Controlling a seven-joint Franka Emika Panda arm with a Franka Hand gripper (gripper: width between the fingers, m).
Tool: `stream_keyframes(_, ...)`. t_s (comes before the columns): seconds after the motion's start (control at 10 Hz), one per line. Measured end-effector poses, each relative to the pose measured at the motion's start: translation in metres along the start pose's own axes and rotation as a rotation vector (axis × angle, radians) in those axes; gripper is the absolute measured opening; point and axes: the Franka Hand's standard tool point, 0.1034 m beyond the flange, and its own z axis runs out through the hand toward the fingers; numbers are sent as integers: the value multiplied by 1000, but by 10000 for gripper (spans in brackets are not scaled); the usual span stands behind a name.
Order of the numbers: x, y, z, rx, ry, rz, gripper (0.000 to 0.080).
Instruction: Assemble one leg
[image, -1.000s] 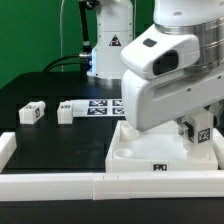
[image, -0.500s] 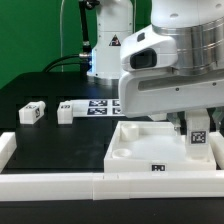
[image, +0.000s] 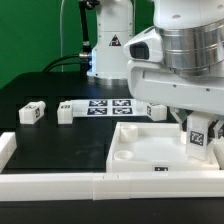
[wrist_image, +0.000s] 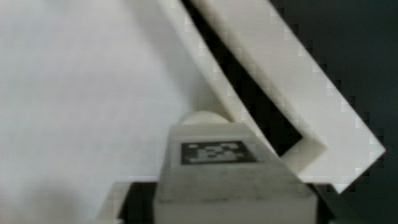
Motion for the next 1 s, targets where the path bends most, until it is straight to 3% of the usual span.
stream_keyframes(0.2, -2, -6, 2, 20, 17, 222, 296)
stream_keyframes(0.7, -14, -16, 6, 38, -19, 656, 296)
stream_keyframes(1.0, -15, -17, 6, 36, -18, 578, 346)
